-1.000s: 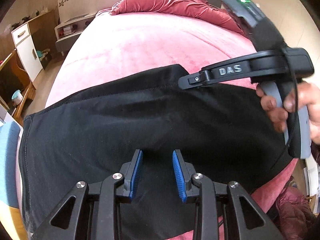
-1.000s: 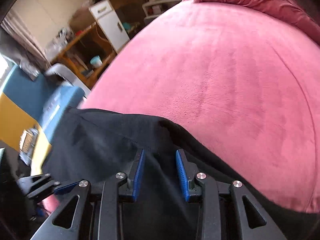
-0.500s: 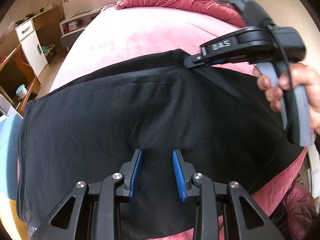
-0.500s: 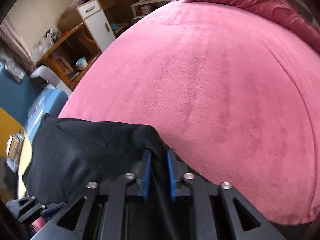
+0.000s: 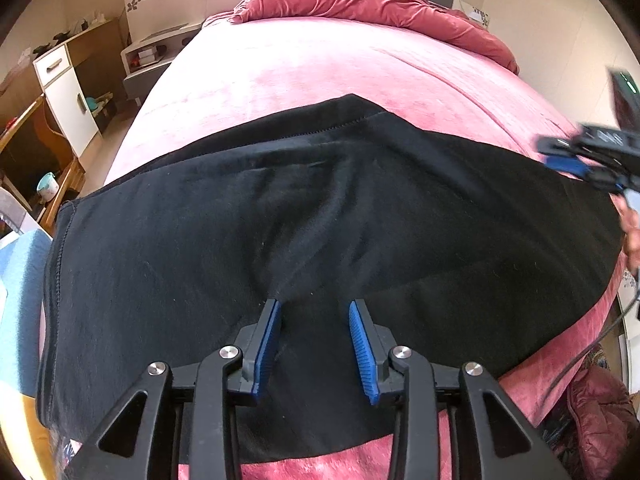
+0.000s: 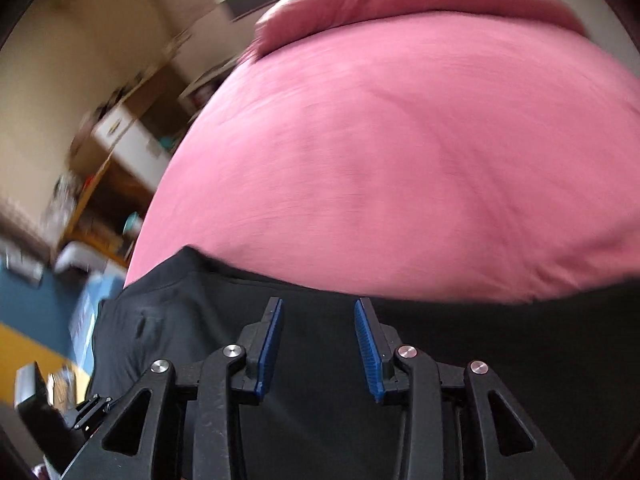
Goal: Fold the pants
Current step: 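Grasp the trouser hem with the right gripper and lift it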
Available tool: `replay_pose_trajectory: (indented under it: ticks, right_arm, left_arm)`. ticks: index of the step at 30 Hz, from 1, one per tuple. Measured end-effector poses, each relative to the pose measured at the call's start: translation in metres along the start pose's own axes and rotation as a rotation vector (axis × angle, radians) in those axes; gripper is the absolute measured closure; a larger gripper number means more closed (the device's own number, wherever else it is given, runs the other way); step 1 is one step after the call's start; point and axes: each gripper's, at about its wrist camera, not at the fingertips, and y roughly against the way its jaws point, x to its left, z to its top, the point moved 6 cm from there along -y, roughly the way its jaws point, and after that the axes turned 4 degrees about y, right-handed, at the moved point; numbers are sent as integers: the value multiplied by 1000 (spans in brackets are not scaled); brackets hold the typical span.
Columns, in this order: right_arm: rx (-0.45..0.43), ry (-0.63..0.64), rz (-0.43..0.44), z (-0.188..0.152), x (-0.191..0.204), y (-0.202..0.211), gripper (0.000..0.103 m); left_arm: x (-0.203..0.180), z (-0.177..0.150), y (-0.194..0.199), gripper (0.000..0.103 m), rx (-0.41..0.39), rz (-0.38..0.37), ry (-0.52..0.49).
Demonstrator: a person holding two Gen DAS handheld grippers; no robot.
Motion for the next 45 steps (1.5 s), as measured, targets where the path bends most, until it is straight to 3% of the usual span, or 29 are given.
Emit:
replay_pose_trajectory:
  ticks: [9, 13, 16, 20, 27, 30, 34, 37, 40, 45]
  right_arm:
    - [-160, -406, -160, -52, -179, 123, 44]
    - [-235, -620, -218, -87, -245, 163, 44]
    - [-289, -767, -214, -108, -290, 181, 43]
    - [-333, -875, -176, -118, -320, 182, 43]
    - [-359, -967, -180, -119, -348, 176, 44]
    - [-398, -963, -221, -116, -359, 187, 62]
    - [-414, -960, -188, -98, -374, 190, 64]
    - [-381, -936, -228, -84, -383, 185, 65]
    - [-366, -895, -267, -73, -385, 188, 84]
    - [-343, -783, -360, -71, -372, 206, 89]
  left_arm:
    - [2, 1, -7, 63, 9, -17, 28]
    - [4, 2, -11, 60, 16, -21, 37]
    - [6, 3, -13, 59, 23, -25, 49]
    - [7, 3, -15, 58, 27, -17, 47]
    - [5, 6, -20, 58, 39, -10, 45]
    - [3, 7, -21, 58, 42, -5, 43]
    - [1, 7, -21, 57, 44, 6, 41]
    - [-2, 8, -22, 57, 45, 17, 39]
    - [-4, 9, -23, 57, 52, 21, 32]
    - [-6, 13, -23, 57, 58, 19, 37]
